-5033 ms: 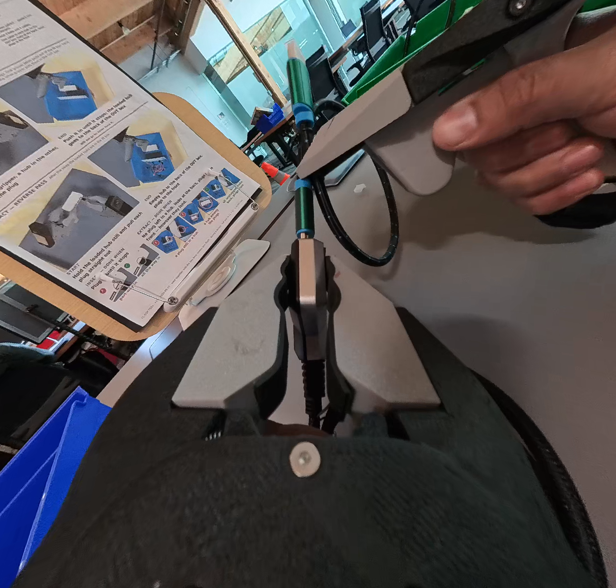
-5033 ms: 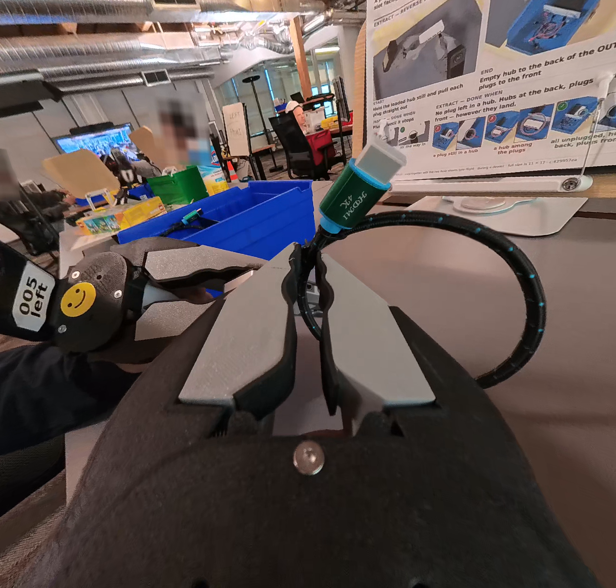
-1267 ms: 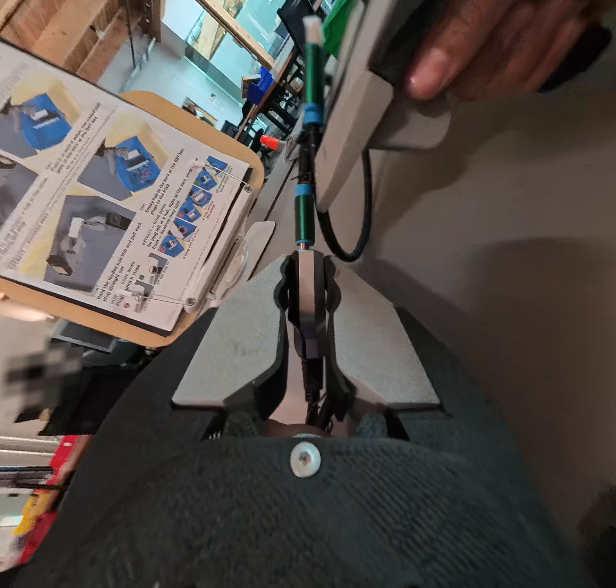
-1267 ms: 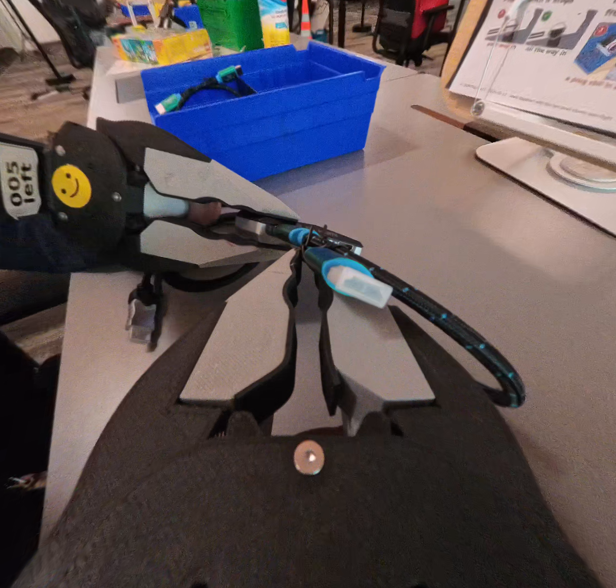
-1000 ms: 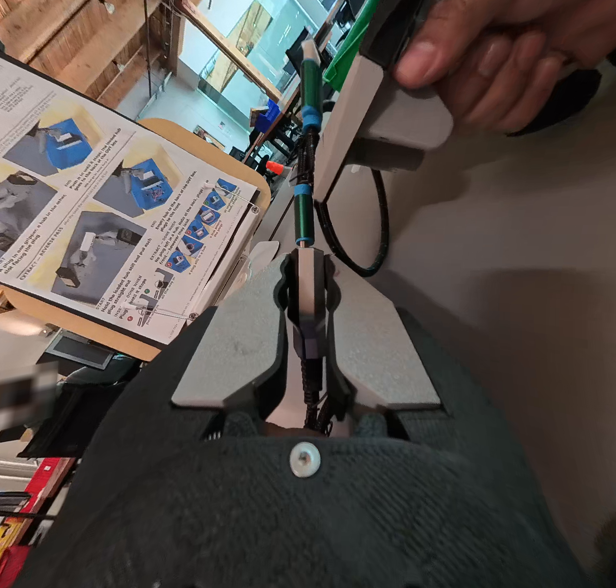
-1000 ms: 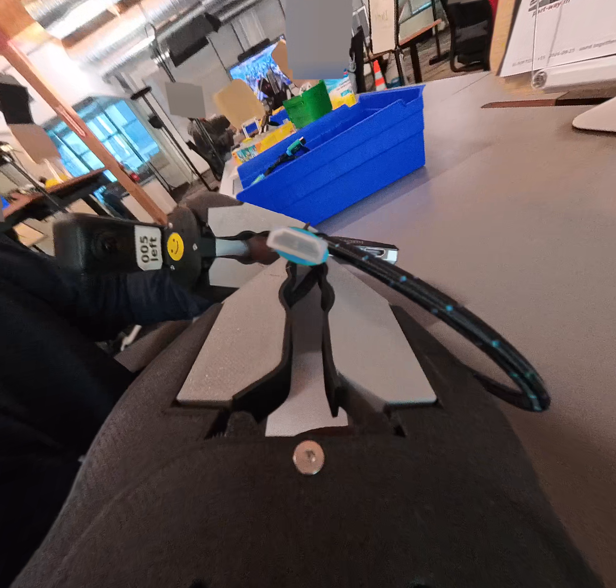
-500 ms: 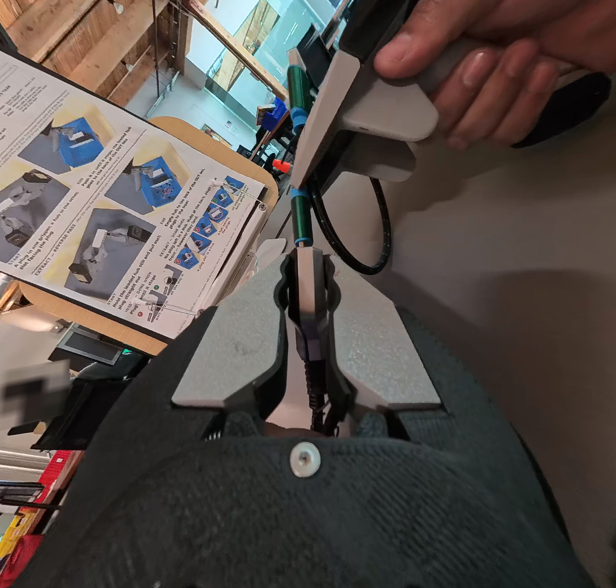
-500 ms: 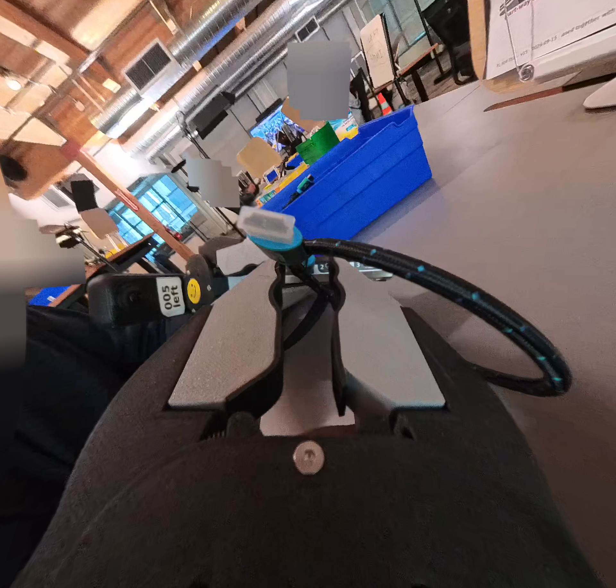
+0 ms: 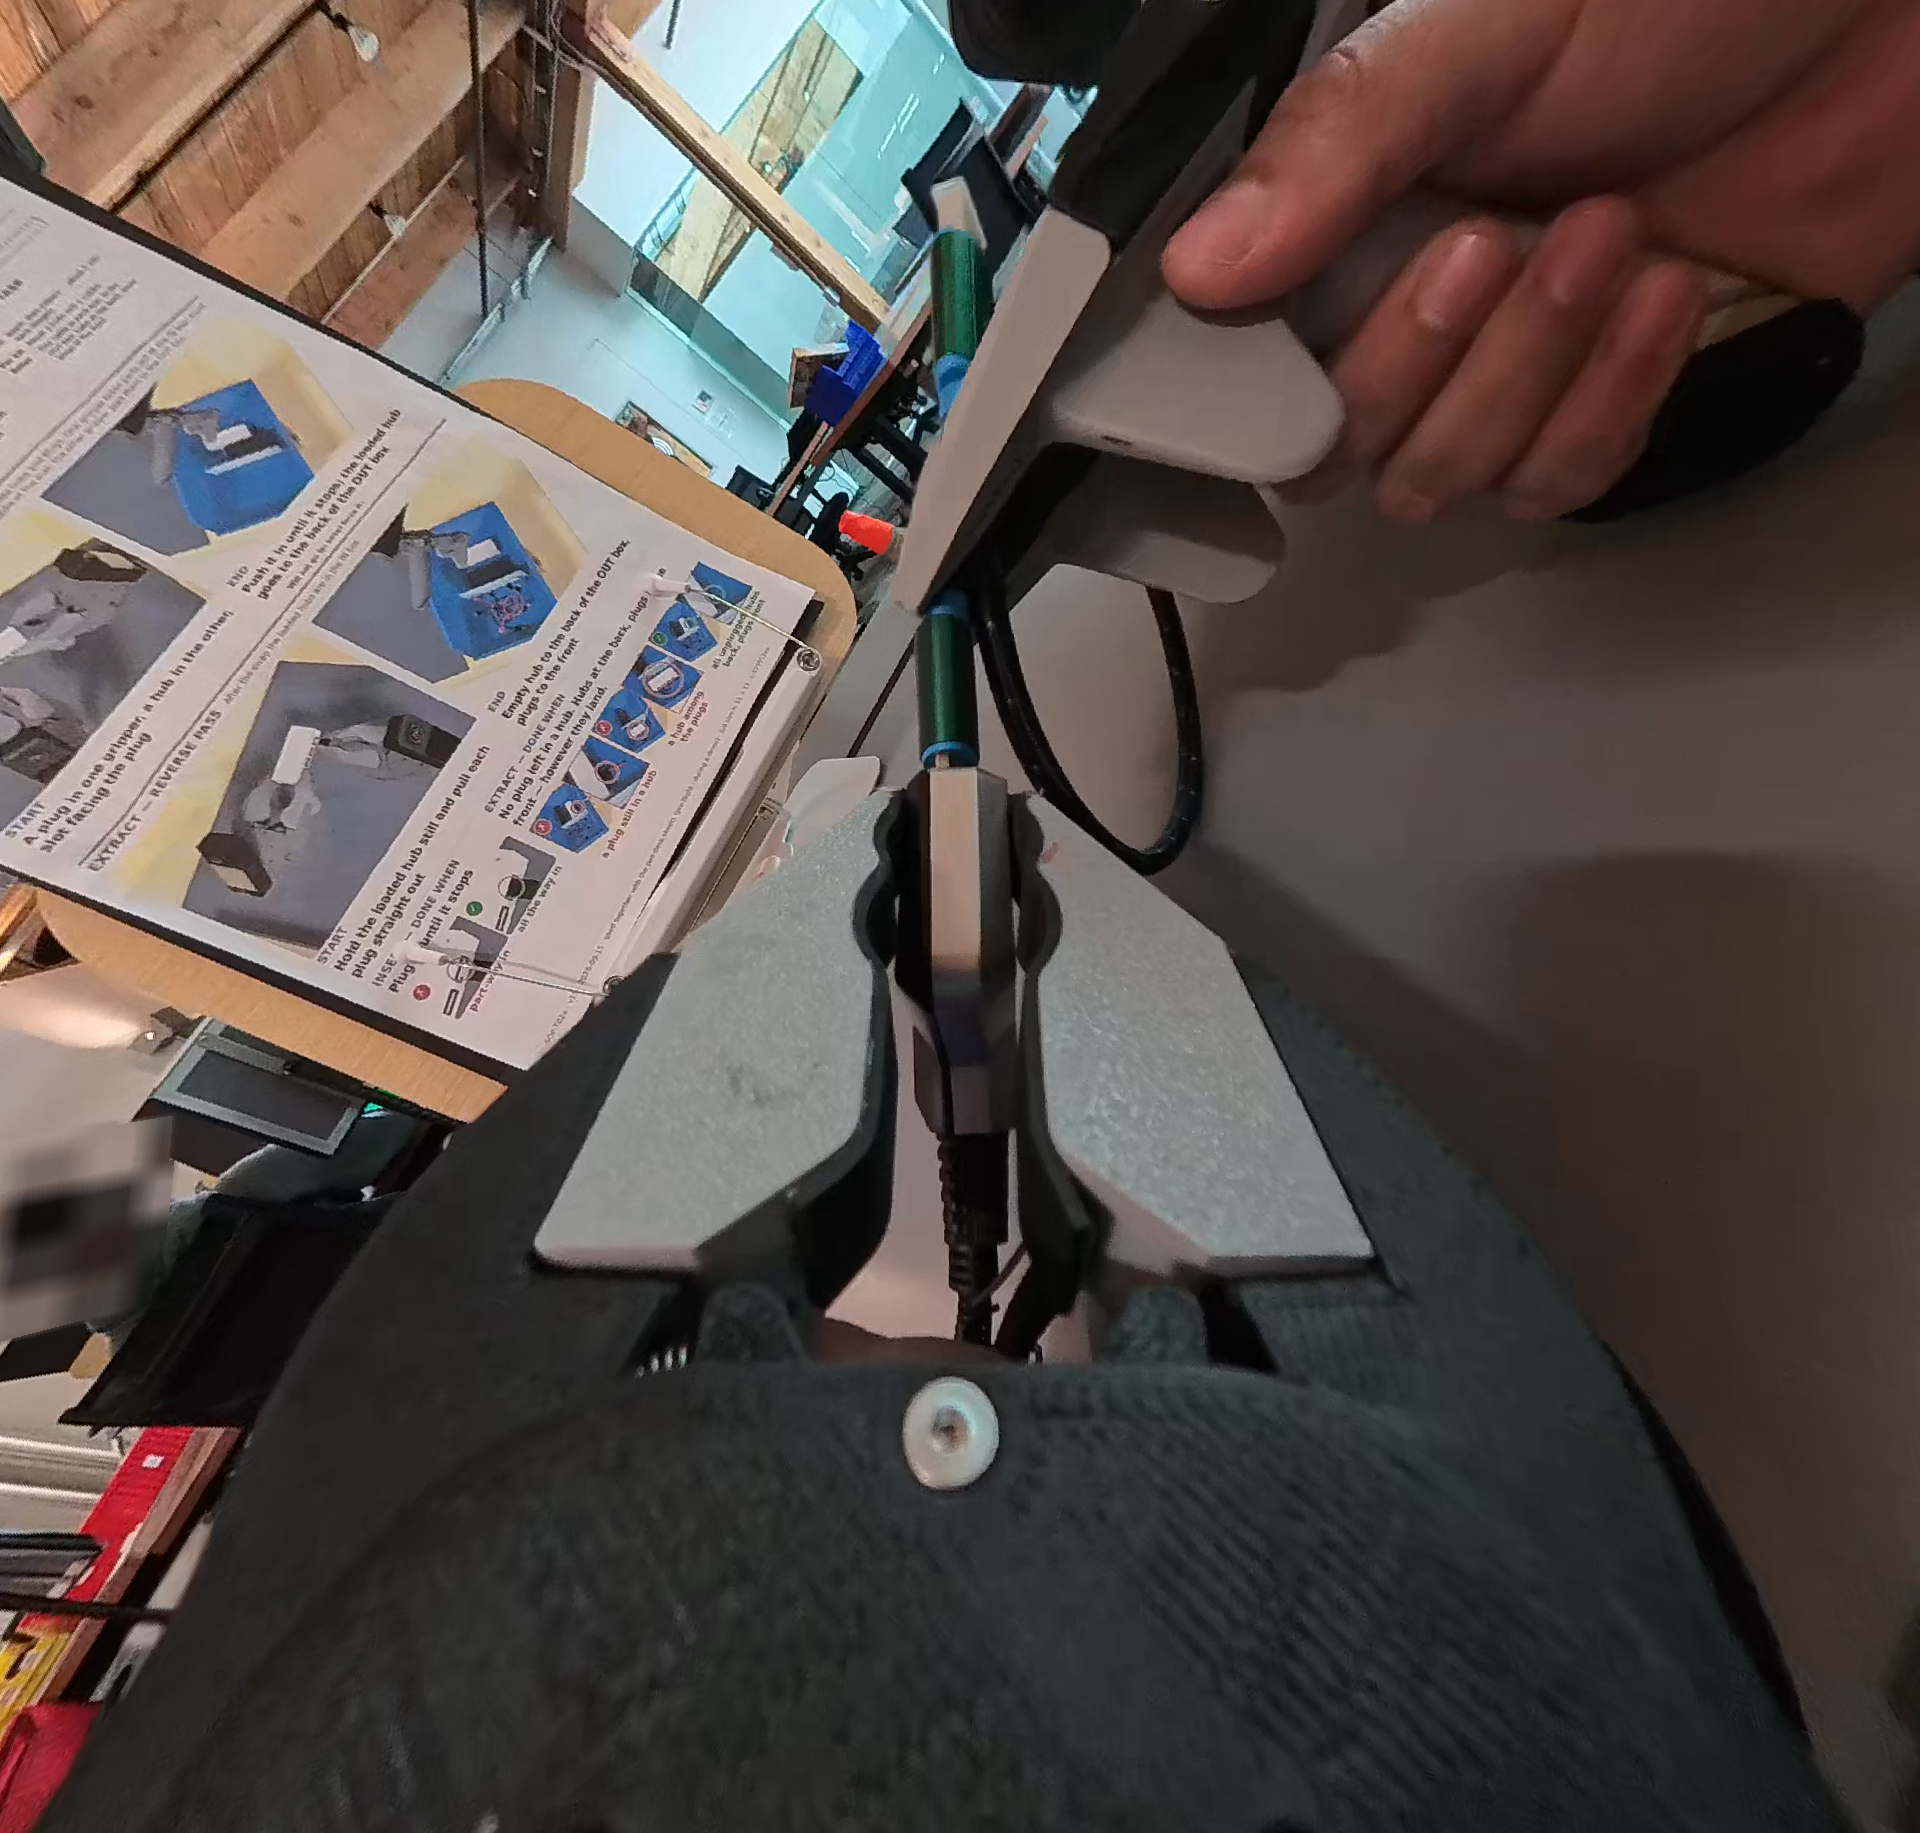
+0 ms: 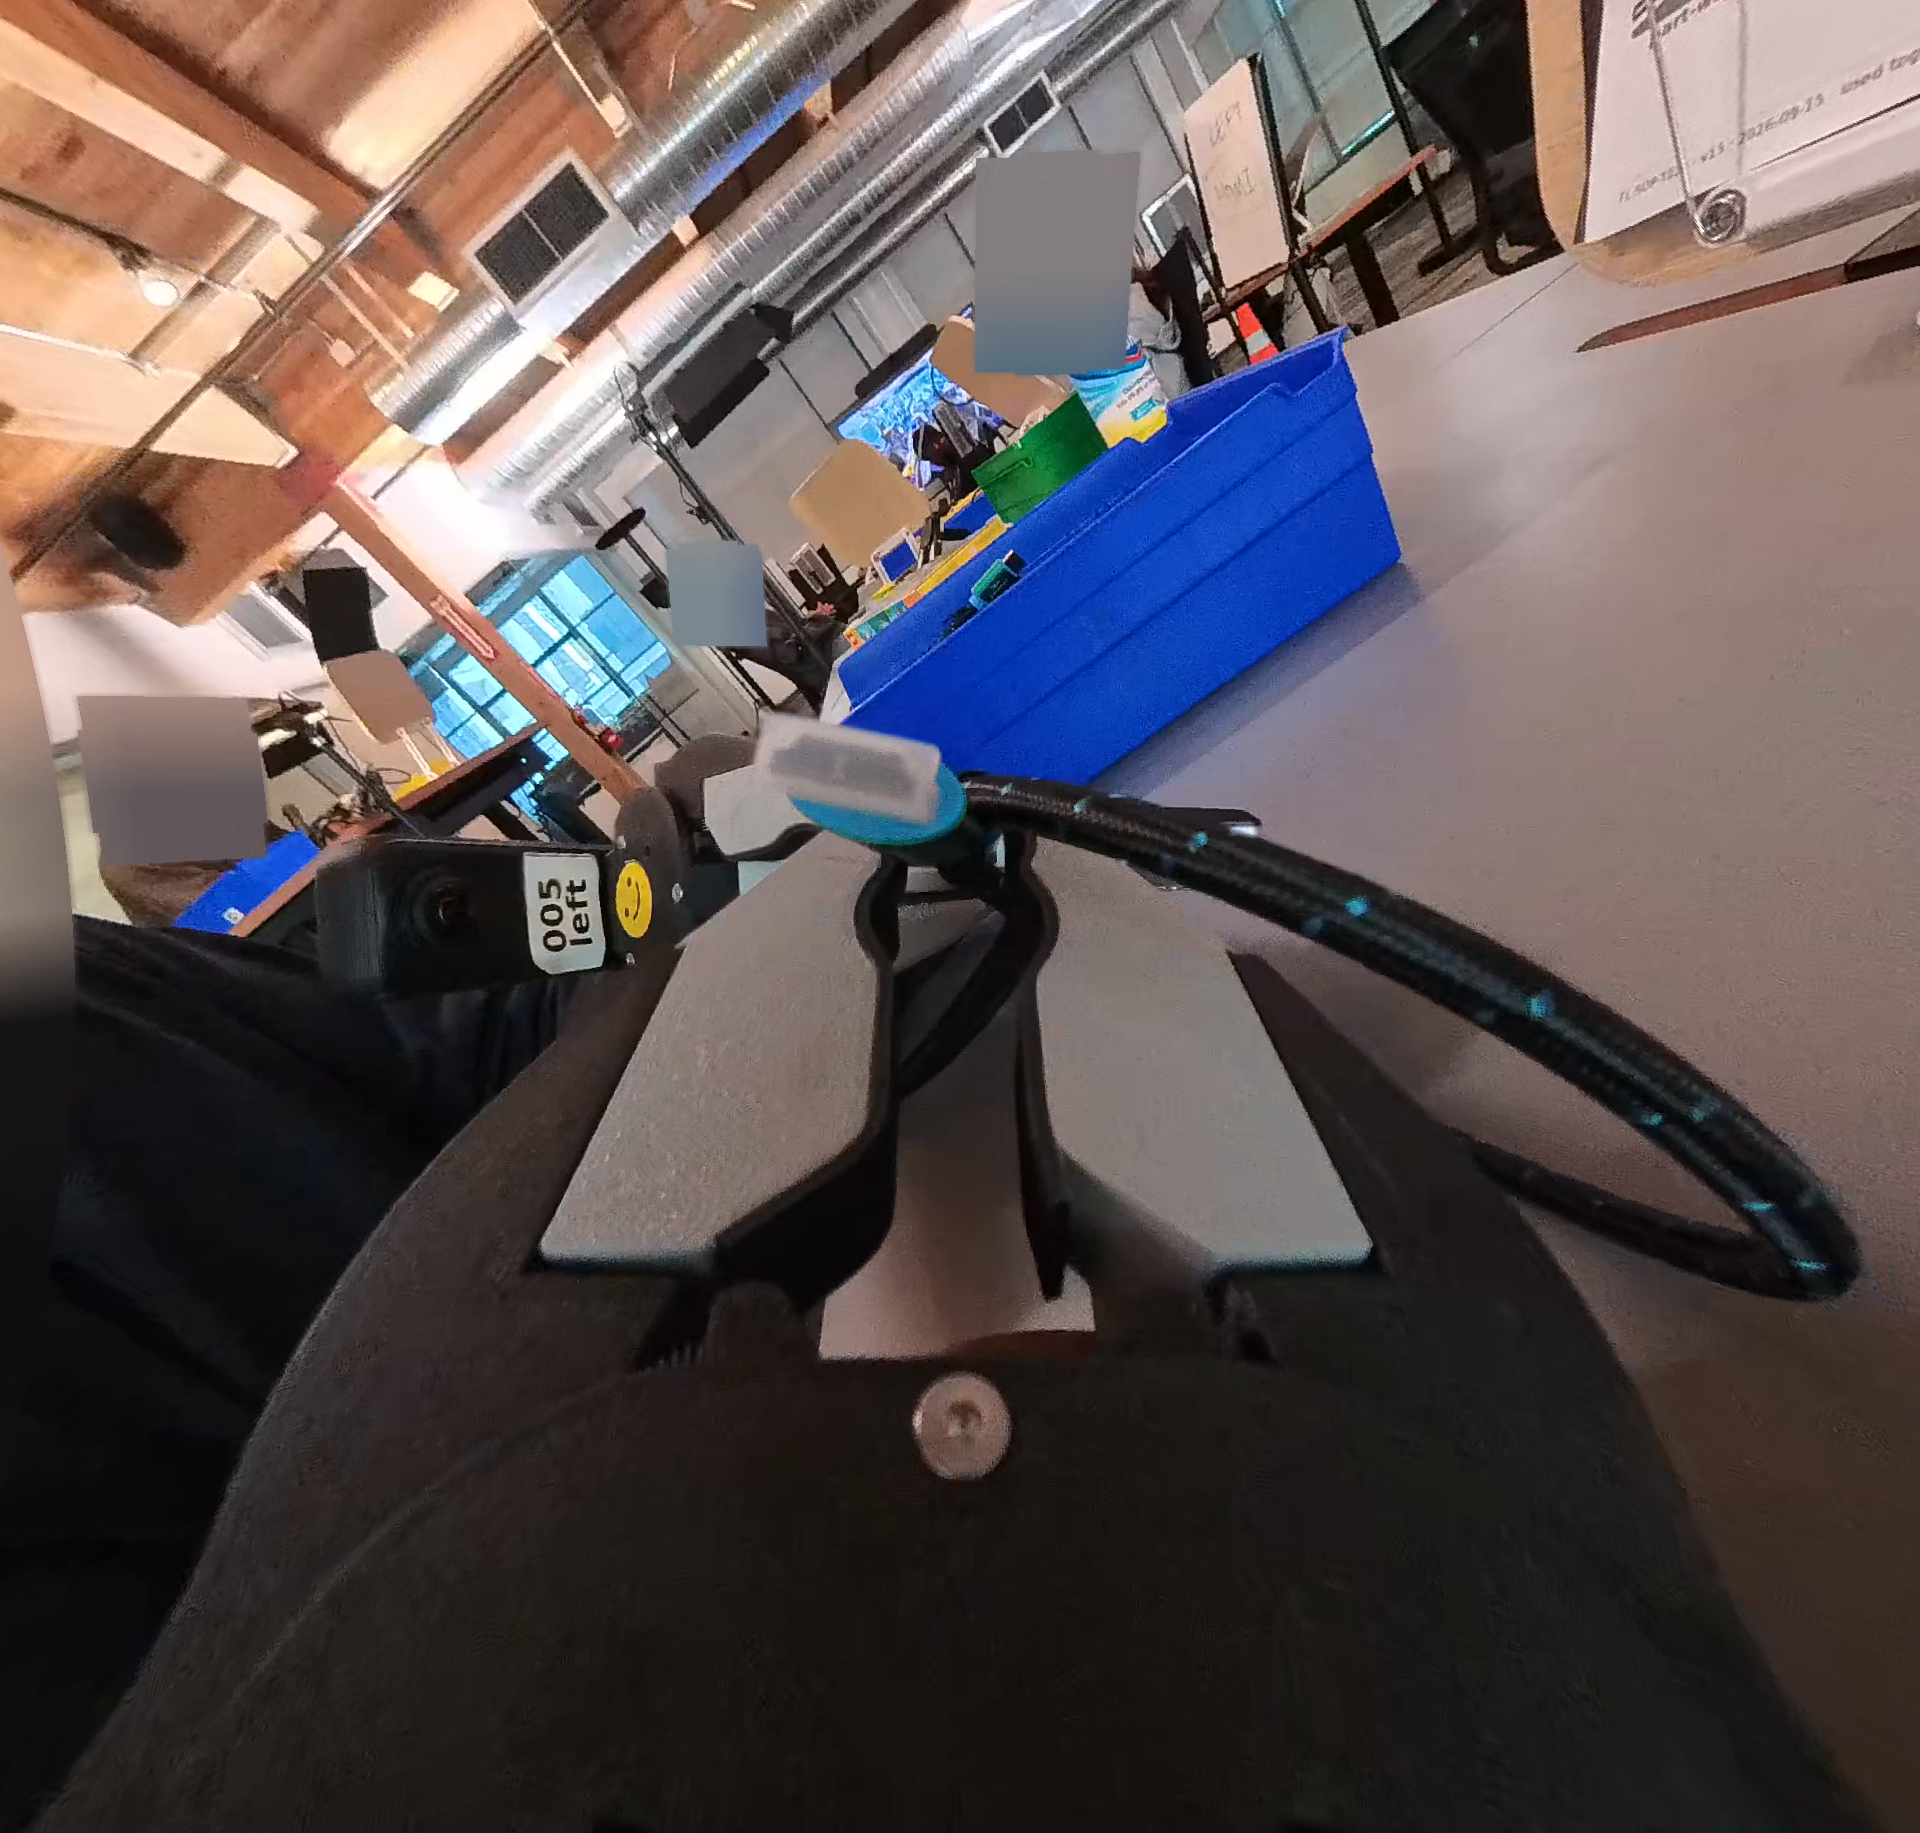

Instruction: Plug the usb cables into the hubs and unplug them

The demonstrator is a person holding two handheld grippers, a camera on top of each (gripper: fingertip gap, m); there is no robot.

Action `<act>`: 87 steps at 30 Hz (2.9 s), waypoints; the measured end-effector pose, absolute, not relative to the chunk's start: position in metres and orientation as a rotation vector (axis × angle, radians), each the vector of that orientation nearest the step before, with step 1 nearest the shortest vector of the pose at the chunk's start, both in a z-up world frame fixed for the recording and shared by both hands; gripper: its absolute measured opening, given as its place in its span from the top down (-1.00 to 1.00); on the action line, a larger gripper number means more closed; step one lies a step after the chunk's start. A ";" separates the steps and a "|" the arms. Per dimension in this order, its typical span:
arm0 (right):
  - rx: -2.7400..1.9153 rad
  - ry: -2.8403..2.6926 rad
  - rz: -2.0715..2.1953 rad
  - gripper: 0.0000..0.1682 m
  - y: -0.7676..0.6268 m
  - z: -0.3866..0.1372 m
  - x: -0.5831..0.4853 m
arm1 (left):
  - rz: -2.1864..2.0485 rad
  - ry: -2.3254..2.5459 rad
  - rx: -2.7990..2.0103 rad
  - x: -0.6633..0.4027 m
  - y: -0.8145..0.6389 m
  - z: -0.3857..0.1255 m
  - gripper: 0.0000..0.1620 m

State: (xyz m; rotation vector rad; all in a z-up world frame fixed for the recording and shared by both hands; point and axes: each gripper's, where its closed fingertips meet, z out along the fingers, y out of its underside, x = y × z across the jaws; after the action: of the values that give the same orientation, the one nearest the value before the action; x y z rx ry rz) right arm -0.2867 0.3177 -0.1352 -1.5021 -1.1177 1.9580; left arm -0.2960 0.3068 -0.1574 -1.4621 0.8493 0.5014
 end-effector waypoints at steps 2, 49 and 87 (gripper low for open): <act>-1.483 -1.145 1.947 0.85 0.318 -0.135 -0.285 | 0.486 0.842 -1.465 -0.297 0.306 -0.157 0.79; -1.387 -1.290 1.574 0.87 0.318 -0.130 -0.292 | 0.410 0.726 -1.516 -0.306 0.315 -0.151 0.79; -0.900 -1.933 0.255 0.88 0.313 -0.179 -0.273 | 0.563 0.975 -1.606 -0.305 0.292 -0.187 0.76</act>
State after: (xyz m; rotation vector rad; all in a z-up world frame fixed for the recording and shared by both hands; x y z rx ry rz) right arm -0.2734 0.3129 -0.1795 -0.9000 -1.9330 0.2555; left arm -0.3050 0.2919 -0.1873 -1.6058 0.9749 0.5630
